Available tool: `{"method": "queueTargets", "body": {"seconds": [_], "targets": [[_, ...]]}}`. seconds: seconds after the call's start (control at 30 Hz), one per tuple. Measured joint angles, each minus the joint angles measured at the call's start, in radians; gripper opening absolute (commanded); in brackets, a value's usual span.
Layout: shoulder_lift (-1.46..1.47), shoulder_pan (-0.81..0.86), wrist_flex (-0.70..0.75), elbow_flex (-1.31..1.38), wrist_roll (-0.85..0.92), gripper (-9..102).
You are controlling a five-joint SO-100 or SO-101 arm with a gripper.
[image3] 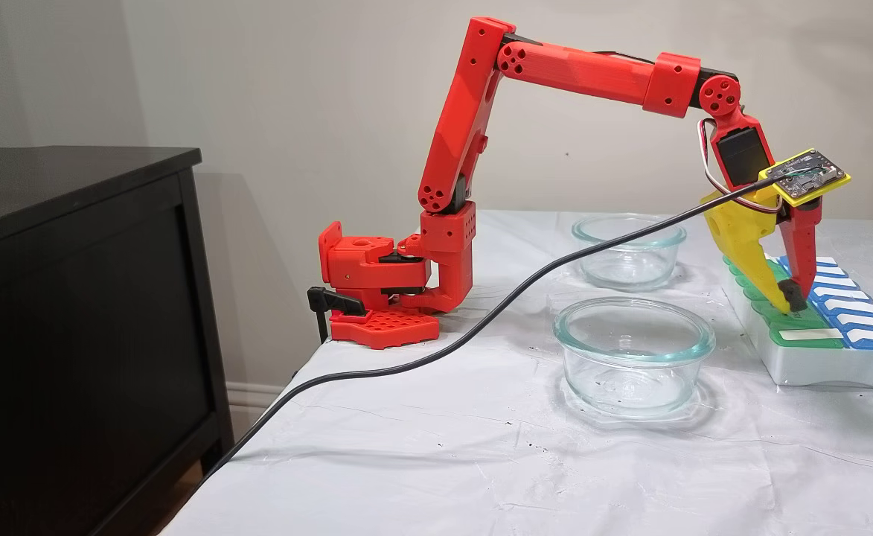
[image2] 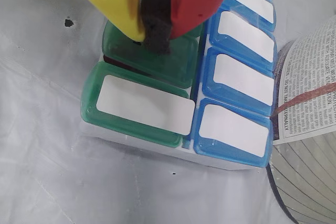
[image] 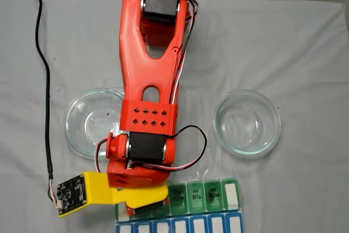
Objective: Sort medicines into box.
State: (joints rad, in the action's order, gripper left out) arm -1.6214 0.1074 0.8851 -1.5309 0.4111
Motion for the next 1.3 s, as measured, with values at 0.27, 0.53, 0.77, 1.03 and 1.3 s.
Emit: {"method": "queueTargets", "body": {"seconds": [0.27, 0.53, 0.77, 1.03, 1.3], "targets": [[-0.002, -0.021, 0.077, -0.014, 0.011, 0], [0.074, -0.031, 0.138, 0.057, 0.002, 0], [0.078, -0.031, 0.149, 0.078, -0.003, 0], [-0.075, -0.015, -0.032, -0.118, -0.002, 0], [-0.416, -0.037, -0.163, -0.48, -0.052, 0]]}}
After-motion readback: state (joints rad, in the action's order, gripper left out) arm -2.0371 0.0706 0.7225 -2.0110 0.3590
